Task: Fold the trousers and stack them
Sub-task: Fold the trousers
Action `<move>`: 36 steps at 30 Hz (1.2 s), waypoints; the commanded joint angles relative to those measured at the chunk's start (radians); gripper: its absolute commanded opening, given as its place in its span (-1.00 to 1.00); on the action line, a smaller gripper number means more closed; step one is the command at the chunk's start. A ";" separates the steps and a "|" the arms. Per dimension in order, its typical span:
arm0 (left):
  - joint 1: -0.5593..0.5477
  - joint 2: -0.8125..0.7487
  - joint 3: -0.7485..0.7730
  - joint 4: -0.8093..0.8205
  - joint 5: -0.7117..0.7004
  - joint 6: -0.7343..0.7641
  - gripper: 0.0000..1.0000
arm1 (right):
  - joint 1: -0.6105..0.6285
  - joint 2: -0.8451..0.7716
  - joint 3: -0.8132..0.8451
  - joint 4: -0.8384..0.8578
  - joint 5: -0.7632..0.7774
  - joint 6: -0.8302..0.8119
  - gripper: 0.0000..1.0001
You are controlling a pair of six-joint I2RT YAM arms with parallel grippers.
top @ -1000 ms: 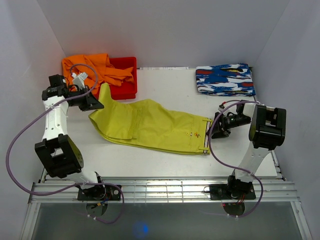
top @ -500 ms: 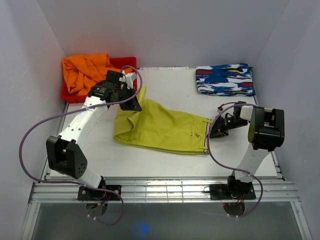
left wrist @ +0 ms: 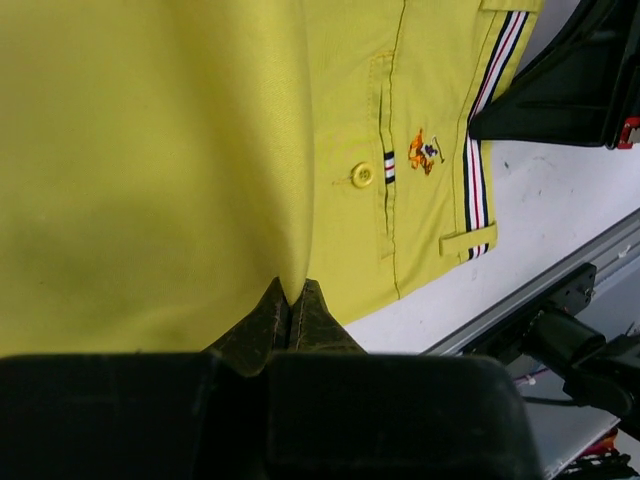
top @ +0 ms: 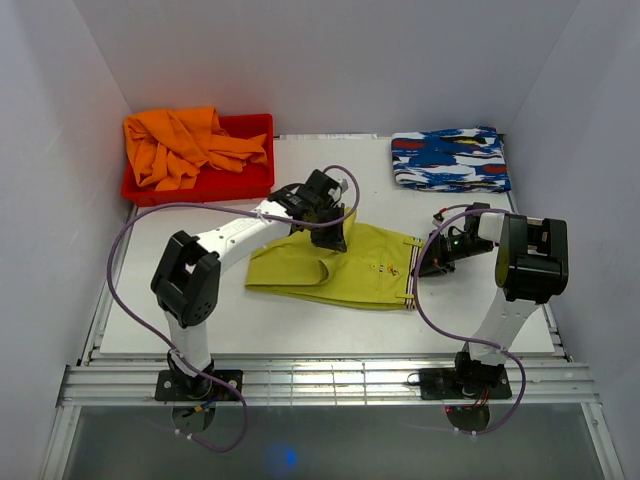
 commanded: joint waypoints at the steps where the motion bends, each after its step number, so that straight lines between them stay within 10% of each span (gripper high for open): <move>1: -0.048 0.014 0.078 0.089 -0.062 -0.070 -1.00 | 0.017 0.006 -0.048 0.070 0.131 -0.029 -0.84; 36: -0.249 0.296 0.338 0.133 -0.046 -0.219 -1.00 | 0.017 -0.053 -0.074 0.098 0.158 0.008 -0.85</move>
